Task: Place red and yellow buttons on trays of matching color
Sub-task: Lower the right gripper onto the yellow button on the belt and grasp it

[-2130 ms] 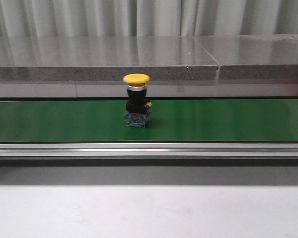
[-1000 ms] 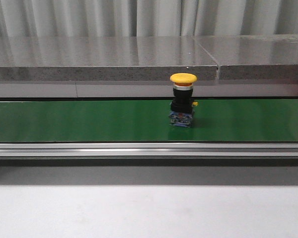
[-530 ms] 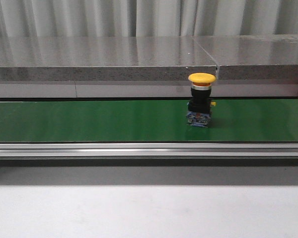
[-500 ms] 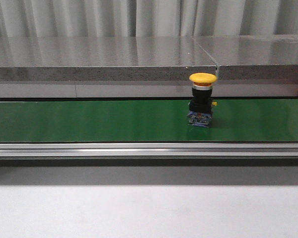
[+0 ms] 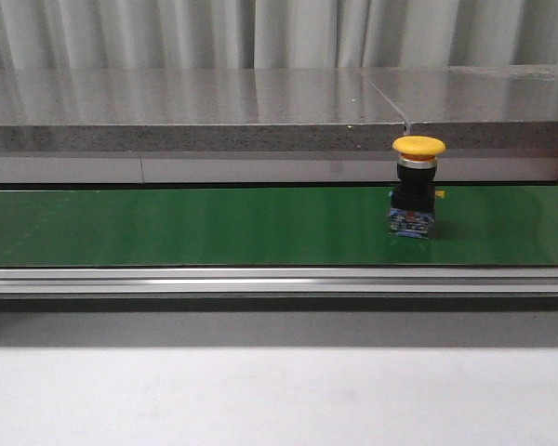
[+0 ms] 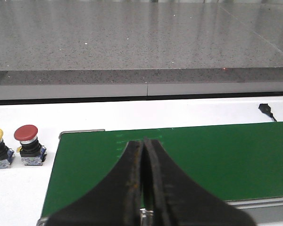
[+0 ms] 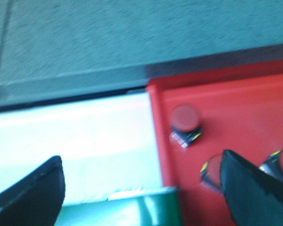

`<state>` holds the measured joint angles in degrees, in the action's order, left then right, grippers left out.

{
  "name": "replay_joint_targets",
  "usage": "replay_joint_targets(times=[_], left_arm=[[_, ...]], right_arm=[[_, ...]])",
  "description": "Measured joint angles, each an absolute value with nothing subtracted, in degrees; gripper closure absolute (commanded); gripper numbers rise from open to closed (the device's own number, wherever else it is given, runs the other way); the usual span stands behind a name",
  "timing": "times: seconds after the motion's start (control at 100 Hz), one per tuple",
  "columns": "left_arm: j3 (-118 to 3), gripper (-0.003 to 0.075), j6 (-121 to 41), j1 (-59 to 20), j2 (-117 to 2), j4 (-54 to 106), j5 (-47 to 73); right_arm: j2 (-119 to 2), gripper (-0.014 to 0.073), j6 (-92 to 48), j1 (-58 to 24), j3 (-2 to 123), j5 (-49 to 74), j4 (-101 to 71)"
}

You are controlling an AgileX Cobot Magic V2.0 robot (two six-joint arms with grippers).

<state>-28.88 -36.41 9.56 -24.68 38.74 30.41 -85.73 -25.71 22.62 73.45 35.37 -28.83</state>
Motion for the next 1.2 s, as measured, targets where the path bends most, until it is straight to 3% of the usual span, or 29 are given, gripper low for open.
replay_joint_targets(times=[0.41,0.87,1.2], left_arm=[[-28.9,0.0739,-36.4,9.6,-24.7,38.7,30.4],[-28.9,0.0739,-36.4,9.6,-24.7,38.7,30.3],[-28.9,0.0739,-36.4,9.6,-24.7,38.7,30.3]], right_arm=[[-71.7,-0.0061,-29.0,14.8,58.7,44.7,-28.8],[-75.8,-0.0061,-37.3,4.1,58.4,50.1,-28.8],[-83.2,-0.0061,-37.5,1.0,58.4,44.6,-28.8]])
